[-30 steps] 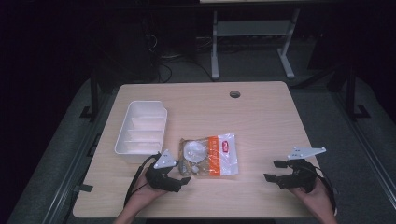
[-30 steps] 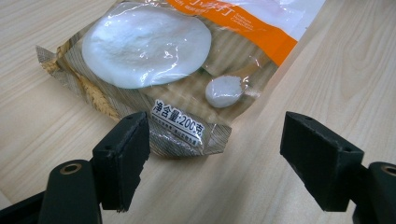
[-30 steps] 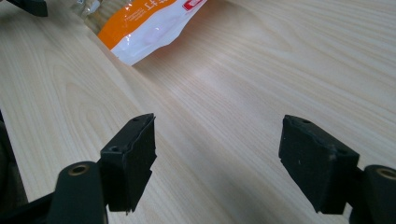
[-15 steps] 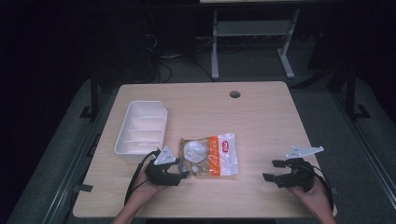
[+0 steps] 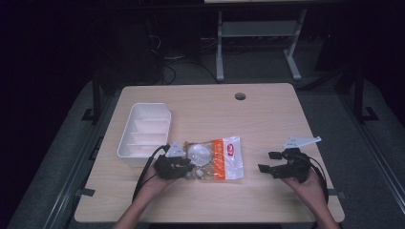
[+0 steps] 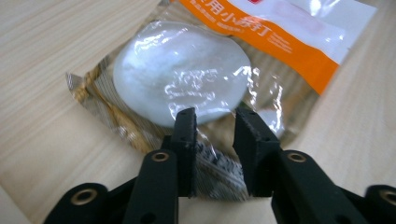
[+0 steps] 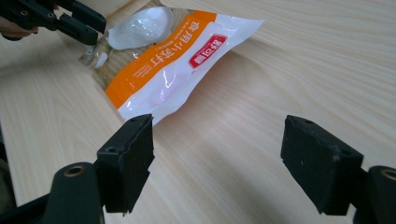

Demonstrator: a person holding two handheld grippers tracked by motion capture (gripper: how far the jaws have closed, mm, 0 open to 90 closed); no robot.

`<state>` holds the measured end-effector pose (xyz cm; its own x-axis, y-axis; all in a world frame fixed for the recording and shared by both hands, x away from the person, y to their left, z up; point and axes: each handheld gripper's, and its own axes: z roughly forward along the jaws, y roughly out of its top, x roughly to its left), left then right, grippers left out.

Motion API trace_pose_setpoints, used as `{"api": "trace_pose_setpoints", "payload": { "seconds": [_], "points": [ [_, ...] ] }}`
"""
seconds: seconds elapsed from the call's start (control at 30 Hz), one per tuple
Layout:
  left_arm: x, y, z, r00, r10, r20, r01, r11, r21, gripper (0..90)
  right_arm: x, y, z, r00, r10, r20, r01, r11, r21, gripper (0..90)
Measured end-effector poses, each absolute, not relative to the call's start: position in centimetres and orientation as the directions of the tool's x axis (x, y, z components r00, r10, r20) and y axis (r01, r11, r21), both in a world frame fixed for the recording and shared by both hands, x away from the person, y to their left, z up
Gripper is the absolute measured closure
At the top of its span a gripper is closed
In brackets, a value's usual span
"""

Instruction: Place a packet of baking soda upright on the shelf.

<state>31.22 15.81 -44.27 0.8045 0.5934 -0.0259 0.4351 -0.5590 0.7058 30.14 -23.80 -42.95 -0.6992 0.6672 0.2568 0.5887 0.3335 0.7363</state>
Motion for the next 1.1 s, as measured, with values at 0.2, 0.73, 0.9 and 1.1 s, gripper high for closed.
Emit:
{"api": "trace_pose_setpoints", "payload": {
  "seconds": [0.2, 0.73, 0.9, 1.1],
  "points": [
    [31.7, 15.5, -44.1, 0.794, 0.608, -0.016, 0.439, -0.555, 0.707, 79.5, 32.1, -21.6, -43.1, -0.707, 0.655, 0.268, 0.602, 0.358, 0.713, 27.1],
    [31.2, 15.0, -44.6, 0.788, 0.615, 0.027, 0.413, -0.561, 0.717, 82.2, 35.2, -18.8, -45.6, -0.677, 0.626, 0.387, 0.685, 0.341, 0.644, 31.0],
    [31.2, 15.1, -44.6, 0.788, 0.616, 0.025, 0.413, -0.558, 0.719, 82.0, 34.9, -18.0, -45.8, -0.689, 0.602, 0.403, 0.683, 0.355, 0.638, 35.0],
    [31.1, 15.2, -44.8, 0.788, 0.615, 0.025, 0.407, -0.551, 0.729, 81.7, 34.6, -17.3, -46.2, -0.701, 0.589, 0.401, 0.678, 0.376, 0.632, 42.8]
  ]
}}
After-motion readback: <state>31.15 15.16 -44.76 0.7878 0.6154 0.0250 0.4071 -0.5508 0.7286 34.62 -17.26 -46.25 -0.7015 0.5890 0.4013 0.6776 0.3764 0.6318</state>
